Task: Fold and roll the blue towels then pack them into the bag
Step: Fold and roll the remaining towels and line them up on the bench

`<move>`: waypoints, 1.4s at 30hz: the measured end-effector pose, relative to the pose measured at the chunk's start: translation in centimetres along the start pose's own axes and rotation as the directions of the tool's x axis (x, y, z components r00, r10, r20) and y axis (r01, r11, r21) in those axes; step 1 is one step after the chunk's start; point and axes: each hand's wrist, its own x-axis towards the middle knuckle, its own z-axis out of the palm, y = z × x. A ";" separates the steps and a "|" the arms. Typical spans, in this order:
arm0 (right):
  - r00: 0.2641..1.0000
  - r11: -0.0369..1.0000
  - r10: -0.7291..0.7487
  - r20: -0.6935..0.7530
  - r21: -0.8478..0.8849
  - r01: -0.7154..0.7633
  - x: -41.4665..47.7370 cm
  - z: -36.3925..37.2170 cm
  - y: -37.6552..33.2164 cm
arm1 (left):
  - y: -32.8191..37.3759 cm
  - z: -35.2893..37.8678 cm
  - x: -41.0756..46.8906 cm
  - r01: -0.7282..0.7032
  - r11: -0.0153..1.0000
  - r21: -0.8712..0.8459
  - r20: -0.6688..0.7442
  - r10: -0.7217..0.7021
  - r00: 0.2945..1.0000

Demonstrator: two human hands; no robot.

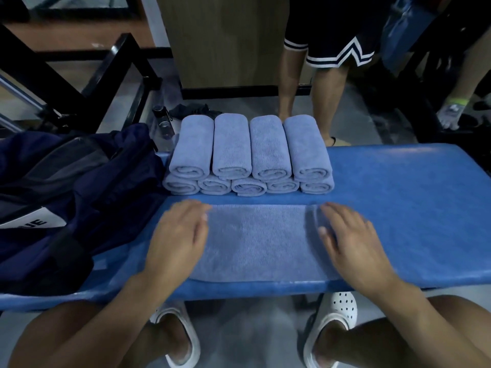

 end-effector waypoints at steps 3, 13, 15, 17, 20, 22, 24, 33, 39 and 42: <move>0.985 0.982 -0.085 0.153 -0.153 0.108 -0.9 1.2 -1.0 | 1.1 1.4 -1.1 -0.204 0.975 0.089 0.247 0.176 0.953; 0.972 0.961 -0.008 0.234 -0.267 0.073 -1.1 1.7 0.6 | -0.5 1.3 -2.3 -0.257 0.922 0.290 0.518 0.074 0.852; 0.975 0.962 -0.008 0.221 -0.263 0.067 -1.0 1.4 -0.1 | 0.9 1.2 -1.9 -0.256 0.920 0.295 0.481 0.089 0.872; 0.978 0.968 -0.051 0.204 -0.232 0.098 -1.0 1.2 -1.2 | 2.8 1.6 -1.2 -0.273 0.929 0.250 0.442 0.142 0.886; 0.964 0.968 -0.110 0.243 -0.193 0.160 -1.2 1.6 -1.8 | 4.5 3.1 -1.0 -0.304 0.930 0.205 0.490 0.172 0.855; 0.960 0.969 -0.105 0.260 -0.192 0.158 -1.3 1.9 -1.4 | 3.9 3.7 -1.4 -0.297 0.925 0.238 0.505 0.144 0.851; 0.958 0.971 -0.090 0.273 -0.192 0.146 -1.2 1.7 -1.0 | 2.8 3.5 -1.7 -0.293 0.921 0.255 0.512 0.128 0.849; 0.981 0.967 -0.067 0.179 -0.232 0.109 -1.8 0.9 -1.4 | 2.6 2.4 -0.5 -0.234 0.935 0.268 0.557 0.048 0.829; 0.996 0.966 -0.059 0.067 -0.247 0.074 -2.5 -0.4 -0.8 | 3.0 2.6 0.2 -0.228 0.934 0.276 0.609 0.014 0.793; 0.990 0.968 -0.104 0.099 -0.217 0.124 -2.4 0.2 -1.2 | 2.8 1.2 -1.6 -0.255 0.895 0.366 0.581 -0.006 0.814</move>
